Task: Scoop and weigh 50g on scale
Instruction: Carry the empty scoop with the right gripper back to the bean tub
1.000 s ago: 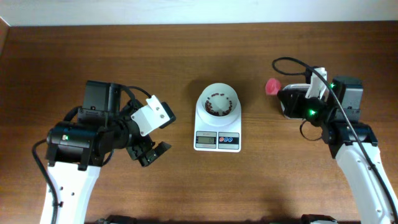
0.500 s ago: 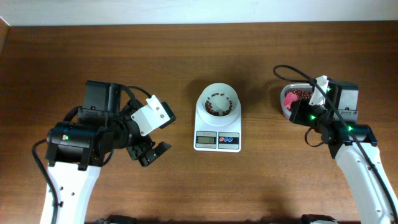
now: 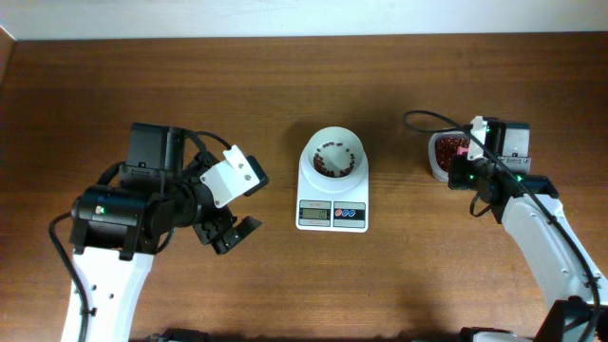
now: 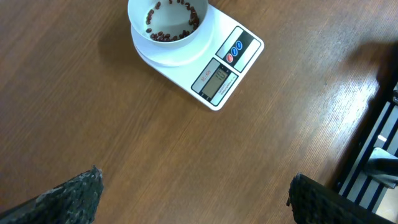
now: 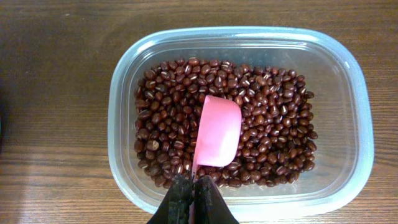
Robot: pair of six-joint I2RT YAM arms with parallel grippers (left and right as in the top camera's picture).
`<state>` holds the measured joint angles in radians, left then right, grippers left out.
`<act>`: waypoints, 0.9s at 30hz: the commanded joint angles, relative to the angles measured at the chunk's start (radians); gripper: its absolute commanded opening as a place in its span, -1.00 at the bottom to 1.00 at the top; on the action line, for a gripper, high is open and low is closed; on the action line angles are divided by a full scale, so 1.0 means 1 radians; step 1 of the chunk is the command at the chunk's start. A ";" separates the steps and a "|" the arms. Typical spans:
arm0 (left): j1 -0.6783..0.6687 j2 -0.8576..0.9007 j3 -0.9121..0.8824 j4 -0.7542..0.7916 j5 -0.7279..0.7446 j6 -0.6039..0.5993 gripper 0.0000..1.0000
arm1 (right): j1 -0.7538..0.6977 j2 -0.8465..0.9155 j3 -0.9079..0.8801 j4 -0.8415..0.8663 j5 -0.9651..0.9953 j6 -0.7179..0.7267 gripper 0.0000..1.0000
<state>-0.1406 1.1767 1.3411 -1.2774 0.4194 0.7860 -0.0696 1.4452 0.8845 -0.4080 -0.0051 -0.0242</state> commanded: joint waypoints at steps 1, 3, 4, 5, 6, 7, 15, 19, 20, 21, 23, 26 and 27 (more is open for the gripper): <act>0.006 0.002 0.021 0.001 0.018 0.016 0.98 | -0.004 0.011 0.004 -0.016 -0.068 0.005 -0.92; 0.006 0.002 0.021 0.001 0.018 0.016 0.98 | -0.005 0.019 0.004 -0.019 -0.143 0.006 -0.92; 0.006 0.002 0.021 0.001 0.018 0.016 0.98 | -0.005 0.021 0.004 -0.019 -0.156 0.024 -0.92; 0.006 0.002 0.021 0.000 0.018 0.016 0.98 | -0.019 0.021 0.004 -0.019 -0.163 0.071 -0.92; 0.006 0.002 0.021 0.001 0.018 0.016 0.98 | -0.040 0.021 0.004 -0.019 -0.174 0.107 -0.92; 0.006 0.002 0.021 0.000 0.018 0.016 0.98 | -0.078 0.021 0.004 -0.019 -0.208 0.153 -0.92; 0.006 0.002 0.021 0.001 0.018 0.016 0.98 | -0.380 0.071 0.004 -0.023 -0.792 0.243 -0.92; 0.006 0.002 0.021 0.001 0.018 0.016 0.98 | -0.448 0.071 0.004 -0.023 -0.921 0.243 -0.92; 0.006 0.002 0.021 0.001 0.018 0.016 0.98 | -0.450 0.071 0.004 -0.023 -0.935 0.243 -0.92; 0.006 0.002 0.021 0.001 0.018 0.016 0.98 | -0.450 0.071 0.004 -0.023 -0.942 0.246 -0.92; 0.006 0.002 0.021 0.001 0.018 0.016 0.98 | -0.450 0.071 0.004 -0.023 -0.949 0.251 -0.92; 0.006 0.002 0.021 0.001 0.018 0.016 0.98 | -0.450 0.071 0.004 -0.023 -0.953 0.277 -0.92; 0.006 0.002 0.021 0.001 0.018 0.016 0.98 | -0.450 0.071 0.004 -0.023 -0.953 0.296 -0.92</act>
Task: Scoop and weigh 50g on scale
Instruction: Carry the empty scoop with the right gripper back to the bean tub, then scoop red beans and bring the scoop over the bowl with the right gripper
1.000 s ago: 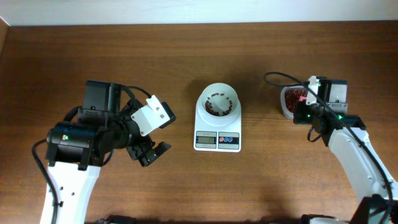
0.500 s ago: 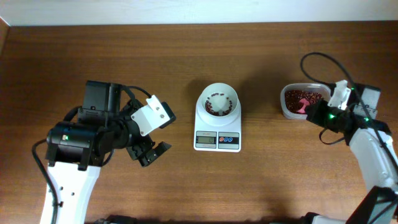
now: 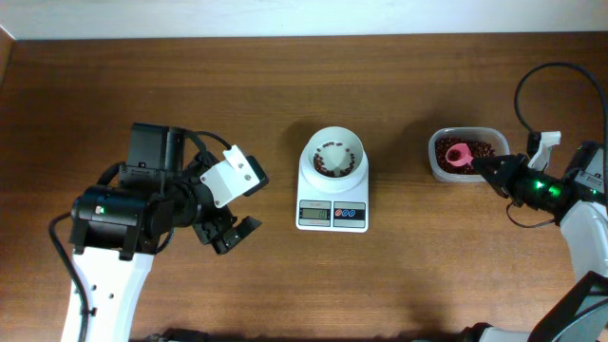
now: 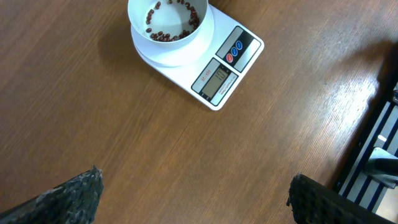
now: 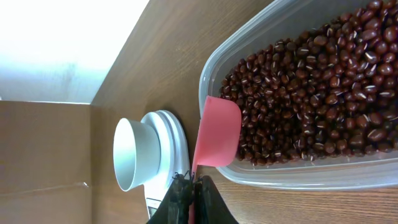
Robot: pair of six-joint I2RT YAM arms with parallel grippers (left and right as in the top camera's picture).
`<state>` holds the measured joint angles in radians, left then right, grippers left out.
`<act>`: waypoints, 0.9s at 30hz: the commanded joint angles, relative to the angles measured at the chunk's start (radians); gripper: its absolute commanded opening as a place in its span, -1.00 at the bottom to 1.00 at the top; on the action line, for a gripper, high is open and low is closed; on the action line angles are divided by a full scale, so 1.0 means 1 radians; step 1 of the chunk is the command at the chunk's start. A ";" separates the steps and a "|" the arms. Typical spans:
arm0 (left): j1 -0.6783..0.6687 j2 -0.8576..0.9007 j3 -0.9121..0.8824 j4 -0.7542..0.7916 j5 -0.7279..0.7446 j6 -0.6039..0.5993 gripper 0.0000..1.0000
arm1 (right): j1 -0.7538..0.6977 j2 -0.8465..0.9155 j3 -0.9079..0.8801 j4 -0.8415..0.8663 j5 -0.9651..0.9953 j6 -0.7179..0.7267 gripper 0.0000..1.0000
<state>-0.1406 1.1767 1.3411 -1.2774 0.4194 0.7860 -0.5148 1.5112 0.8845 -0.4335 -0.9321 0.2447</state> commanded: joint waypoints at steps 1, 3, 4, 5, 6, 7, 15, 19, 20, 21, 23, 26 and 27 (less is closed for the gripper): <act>0.006 0.002 0.021 0.001 0.018 0.016 0.98 | -0.005 0.005 0.004 0.003 -0.026 0.044 -0.92; 0.006 0.002 0.021 0.001 0.018 0.016 0.98 | -0.005 0.005 0.004 0.003 -0.039 0.045 -0.92; 0.006 0.002 0.021 0.001 0.018 0.016 0.98 | -0.005 0.005 0.004 0.003 -0.071 0.045 -0.92; 0.006 0.002 0.021 0.001 0.018 0.016 0.98 | -0.005 0.005 0.004 0.003 -0.117 0.045 -0.92; 0.006 0.002 0.021 0.001 0.018 0.016 0.98 | -0.004 0.005 0.004 0.003 -0.152 0.046 -0.92; 0.006 0.002 0.021 0.001 0.018 0.016 0.98 | -0.003 0.005 0.004 0.003 -0.190 0.061 -0.92; 0.006 0.002 0.021 0.001 0.018 0.016 0.98 | 0.065 0.005 0.004 0.051 -0.246 0.170 -0.92; 0.006 0.002 0.021 0.001 0.018 0.016 0.98 | 0.222 0.005 0.004 0.275 -0.234 0.369 -0.92; 0.006 0.002 0.021 0.001 0.018 0.016 0.98 | 0.256 0.005 0.004 0.323 -0.233 0.404 -0.92; 0.006 0.002 0.021 0.001 0.018 0.016 0.98 | 0.291 0.005 0.004 0.369 -0.221 0.447 -0.92; 0.006 0.002 0.021 0.001 0.018 0.016 0.98 | 0.368 0.005 0.004 0.441 -0.163 0.523 -0.92; 0.006 0.002 0.021 0.001 0.018 0.016 0.98 | 0.476 0.005 0.004 0.533 -0.129 0.629 -0.92; 0.006 0.002 0.021 0.001 0.018 0.016 0.98 | 0.499 0.005 0.004 0.560 -0.128 0.655 -0.92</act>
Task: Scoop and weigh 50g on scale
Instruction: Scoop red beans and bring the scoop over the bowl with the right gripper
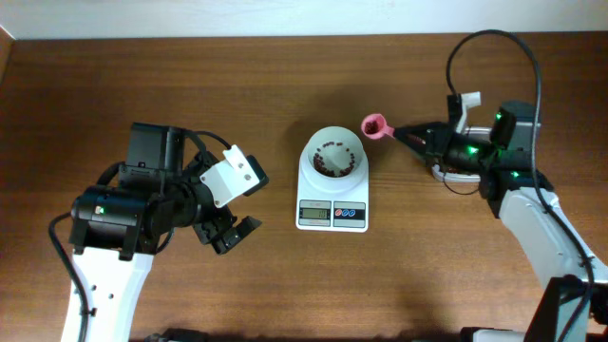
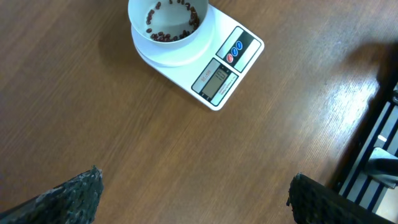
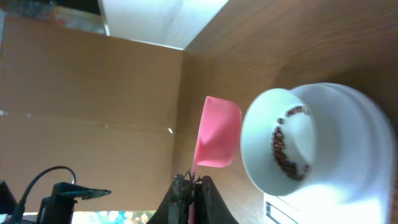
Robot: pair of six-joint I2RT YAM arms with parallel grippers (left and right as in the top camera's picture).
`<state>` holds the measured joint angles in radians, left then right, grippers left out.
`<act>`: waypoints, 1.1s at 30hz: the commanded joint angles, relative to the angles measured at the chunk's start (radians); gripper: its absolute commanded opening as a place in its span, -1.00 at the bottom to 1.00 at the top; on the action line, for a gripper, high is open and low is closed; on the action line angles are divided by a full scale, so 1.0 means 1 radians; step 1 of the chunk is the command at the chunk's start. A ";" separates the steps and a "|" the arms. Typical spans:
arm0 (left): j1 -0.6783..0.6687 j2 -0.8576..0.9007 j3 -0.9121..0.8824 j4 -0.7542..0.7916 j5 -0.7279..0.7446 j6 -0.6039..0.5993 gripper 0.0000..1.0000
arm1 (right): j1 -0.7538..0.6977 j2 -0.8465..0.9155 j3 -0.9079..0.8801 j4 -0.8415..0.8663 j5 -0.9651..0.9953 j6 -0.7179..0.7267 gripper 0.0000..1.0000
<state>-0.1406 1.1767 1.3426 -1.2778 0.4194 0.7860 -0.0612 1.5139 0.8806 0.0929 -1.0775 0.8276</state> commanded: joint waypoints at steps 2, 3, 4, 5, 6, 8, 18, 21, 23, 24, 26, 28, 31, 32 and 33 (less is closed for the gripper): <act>0.006 0.002 0.019 0.001 0.018 0.016 0.98 | 0.097 0.003 0.008 0.076 0.045 0.097 -0.92; 0.006 0.002 0.019 0.001 0.018 0.016 0.98 | 0.121 0.003 0.008 0.077 0.080 0.093 -0.92; 0.006 0.002 0.019 0.001 0.018 0.016 0.98 | 0.135 0.003 0.008 0.081 0.113 0.066 -0.92; 0.006 0.002 0.019 0.001 0.018 0.016 0.98 | 0.153 0.003 0.008 0.080 0.155 -0.028 -0.92; 0.006 0.002 0.019 0.001 0.018 0.016 0.98 | 0.166 0.003 0.008 0.080 0.166 -0.145 -0.92; 0.006 0.002 0.019 0.001 0.018 0.016 0.98 | 0.187 0.003 0.008 0.073 0.166 -0.418 -0.91; 0.006 0.002 0.019 0.001 0.018 0.016 0.98 | 0.213 0.003 0.008 -0.090 0.265 -1.231 -0.92; 0.006 0.002 0.019 0.001 0.018 0.016 0.98 | 0.295 0.003 0.008 -0.105 0.425 -1.439 -0.92; 0.006 0.002 0.019 0.001 0.018 0.016 0.98 | 0.330 0.003 0.008 -0.105 0.569 -1.486 -0.92; 0.006 0.002 0.019 0.001 0.018 0.016 0.98 | 0.330 0.003 0.008 -0.105 0.586 -1.486 -0.92; 0.006 0.002 0.019 0.001 0.018 0.016 0.98 | 0.330 0.002 0.008 -0.104 0.586 -1.486 -0.92; 0.006 0.002 0.019 0.001 0.018 0.016 0.98 | 0.330 -0.010 0.008 -0.105 0.585 -1.486 -0.92; 0.006 0.002 0.019 0.001 0.018 0.016 0.98 | 0.329 -0.049 0.008 -0.105 0.584 -1.401 -0.92; 0.006 0.002 0.019 0.001 0.018 0.016 0.98 | 0.329 -0.076 0.008 -0.106 0.585 -1.299 -0.92; 0.006 0.002 0.019 0.001 0.018 0.016 0.98 | 0.328 -0.102 0.008 -0.110 0.586 -1.215 -0.92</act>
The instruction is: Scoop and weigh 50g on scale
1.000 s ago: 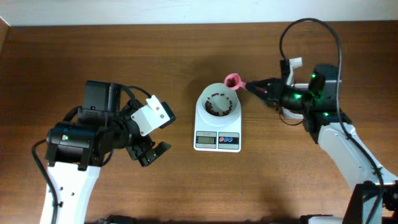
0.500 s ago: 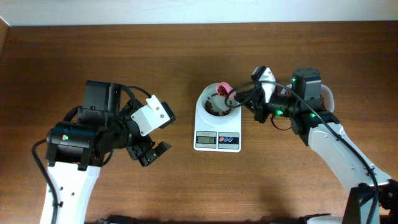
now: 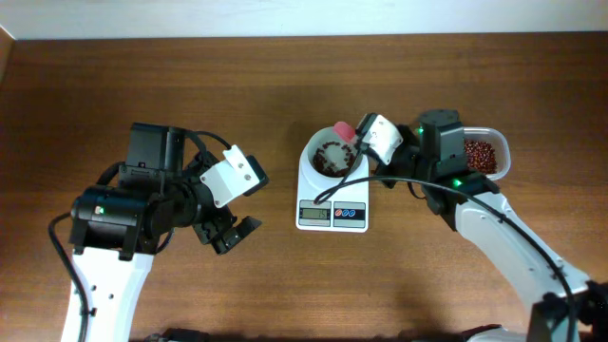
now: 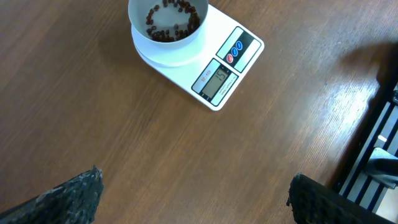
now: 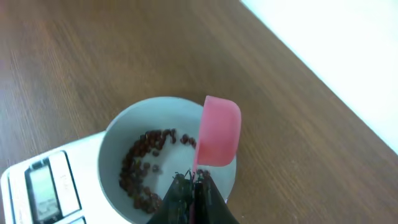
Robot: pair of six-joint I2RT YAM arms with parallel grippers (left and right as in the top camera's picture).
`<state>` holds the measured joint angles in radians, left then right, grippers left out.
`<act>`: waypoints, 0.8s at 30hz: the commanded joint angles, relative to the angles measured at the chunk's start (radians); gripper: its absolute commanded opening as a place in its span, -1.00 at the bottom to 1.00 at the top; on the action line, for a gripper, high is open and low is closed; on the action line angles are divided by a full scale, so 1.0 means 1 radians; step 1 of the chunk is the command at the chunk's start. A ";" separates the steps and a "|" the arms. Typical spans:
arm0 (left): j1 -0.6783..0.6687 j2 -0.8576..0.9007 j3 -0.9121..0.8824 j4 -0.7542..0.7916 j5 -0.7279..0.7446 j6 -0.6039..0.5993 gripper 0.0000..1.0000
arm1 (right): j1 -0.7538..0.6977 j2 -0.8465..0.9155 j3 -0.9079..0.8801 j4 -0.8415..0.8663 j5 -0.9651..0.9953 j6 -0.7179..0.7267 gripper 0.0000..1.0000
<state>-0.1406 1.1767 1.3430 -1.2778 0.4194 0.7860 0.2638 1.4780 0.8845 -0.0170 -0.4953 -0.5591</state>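
A white scale sits mid-table with a white bowl on its platform, red beans lying in the bowl. My right gripper is shut on the handle of a pink scoop, which is tipped over the bowl's right rim. Beans are dropping into the bowl. The scale display shows digits I cannot read. My left gripper hangs open over bare wood left of the scale, fingertips far apart.
A clear plastic tub of red beans stands right of the scale, partly behind my right arm. The table's far edge meets a white wall. A black frame shows beyond the table's near side in the left wrist view.
My right gripper has gone from beside the bowl's right to over its rim, and the scoop is now tipped down. More beans lie in the bowl. The left arm is unchanged.
The scoop first lay in the bean tub, held by my right gripper. It then sat at the tub's left end, then level in the air just right of the bowl. Now it is tipped over the bowl. The left arm stayed still throughout.
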 commanded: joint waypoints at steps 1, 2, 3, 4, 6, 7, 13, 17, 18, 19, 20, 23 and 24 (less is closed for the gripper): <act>0.006 0.002 0.019 0.001 0.018 0.016 0.98 | -0.002 -0.111 0.004 -0.012 0.003 0.254 -0.92; 0.006 0.002 0.019 0.001 0.018 0.016 0.98 | -0.023 -0.164 0.004 -0.034 0.010 0.362 -0.92; 0.006 0.002 0.019 0.001 0.018 0.016 0.98 | -0.068 -0.220 0.004 -0.089 0.011 0.495 -0.92; 0.006 0.002 0.019 0.001 0.018 0.016 0.98 | -0.091 -0.240 0.004 -0.121 0.011 0.541 -0.92; 0.006 0.002 0.019 0.001 0.018 0.016 0.98 | -0.200 -0.305 0.004 -0.294 0.010 0.692 -0.92; 0.006 0.002 0.019 0.001 0.018 0.016 0.98 | -0.226 -0.312 0.004 -0.349 0.010 0.711 -0.92; 0.006 0.002 0.019 0.001 0.018 0.016 0.98 | -0.291 -0.309 0.004 -0.661 0.145 0.935 -0.92; 0.006 0.002 0.019 0.001 0.018 0.016 0.98 | -0.291 -0.318 0.005 -0.652 0.247 0.935 -0.92; 0.006 0.002 0.019 0.001 0.018 0.016 0.98 | -0.293 -0.338 0.006 -0.651 0.288 0.935 -0.92; 0.006 0.002 0.019 0.001 0.018 0.016 0.98 | -0.293 -0.367 0.008 -0.650 0.334 0.935 -0.92; 0.006 0.002 0.019 0.001 0.018 0.016 0.98 | -0.293 -0.397 0.010 -0.650 0.380 0.935 -0.92; 0.006 0.002 0.019 0.001 0.018 0.016 0.98 | -0.326 -0.472 0.016 -0.650 0.510 0.934 -0.92; 0.006 0.002 0.019 0.001 0.018 0.016 0.98 | -0.356 -0.471 0.020 -0.653 0.507 0.934 -0.92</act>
<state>-0.1406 1.1782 1.3457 -1.2774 0.4198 0.7864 -0.0372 1.0187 0.8898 -0.6708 -0.0620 0.3676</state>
